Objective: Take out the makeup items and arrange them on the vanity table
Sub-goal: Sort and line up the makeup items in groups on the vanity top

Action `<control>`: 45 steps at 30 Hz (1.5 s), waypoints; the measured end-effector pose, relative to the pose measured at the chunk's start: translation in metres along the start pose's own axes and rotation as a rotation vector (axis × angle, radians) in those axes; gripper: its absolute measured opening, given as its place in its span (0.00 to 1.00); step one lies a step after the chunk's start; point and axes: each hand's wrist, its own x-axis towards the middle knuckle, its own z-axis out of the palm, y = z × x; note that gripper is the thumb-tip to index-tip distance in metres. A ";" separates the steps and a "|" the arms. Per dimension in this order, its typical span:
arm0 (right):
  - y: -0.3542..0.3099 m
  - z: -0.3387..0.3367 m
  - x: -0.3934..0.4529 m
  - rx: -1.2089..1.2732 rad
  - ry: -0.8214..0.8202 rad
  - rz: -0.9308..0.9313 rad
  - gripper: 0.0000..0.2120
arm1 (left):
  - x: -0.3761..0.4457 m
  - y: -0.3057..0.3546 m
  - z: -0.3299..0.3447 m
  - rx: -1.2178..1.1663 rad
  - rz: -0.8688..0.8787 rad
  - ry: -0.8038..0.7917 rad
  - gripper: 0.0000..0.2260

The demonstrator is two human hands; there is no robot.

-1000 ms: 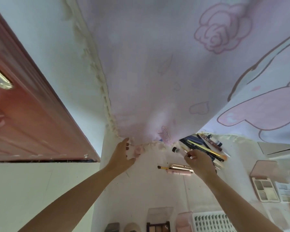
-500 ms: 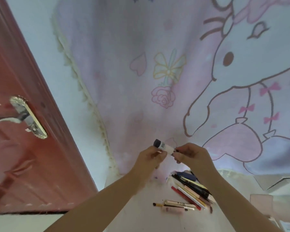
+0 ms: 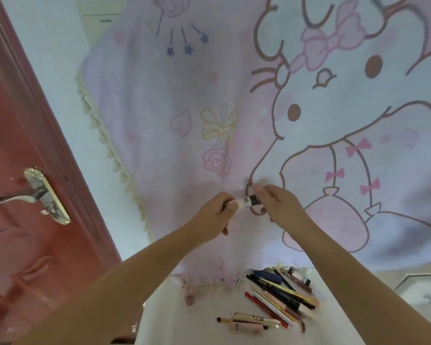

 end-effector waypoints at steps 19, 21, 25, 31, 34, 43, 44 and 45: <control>-0.045 0.041 -0.017 0.065 0.154 -0.428 0.26 | -0.035 0.034 -0.035 -0.621 -0.249 0.161 0.16; -0.043 0.042 -0.021 -0.052 0.205 -0.611 0.25 | -0.042 0.034 -0.035 -0.641 -0.312 0.120 0.16; -0.044 0.038 -0.020 -0.202 0.289 -0.953 0.19 | -0.050 0.034 -0.035 -0.689 -0.445 0.082 0.15; -0.050 0.049 -0.014 0.290 -0.108 0.026 0.20 | -0.046 0.033 -0.028 -0.179 -0.223 0.455 0.16; -0.052 0.050 -0.008 0.540 -0.246 0.350 0.19 | -0.044 0.028 -0.018 0.308 0.033 0.586 0.17; -0.049 0.042 -0.021 0.553 0.058 0.046 0.23 | -0.041 0.034 -0.006 0.096 0.062 0.594 0.16; -0.044 0.041 -0.023 0.500 0.083 -0.033 0.27 | -0.042 0.036 -0.004 -0.006 0.015 0.571 0.16; -0.040 0.039 -0.025 0.454 0.101 -0.112 0.30 | -0.042 0.038 -0.003 -0.091 -0.036 0.547 0.15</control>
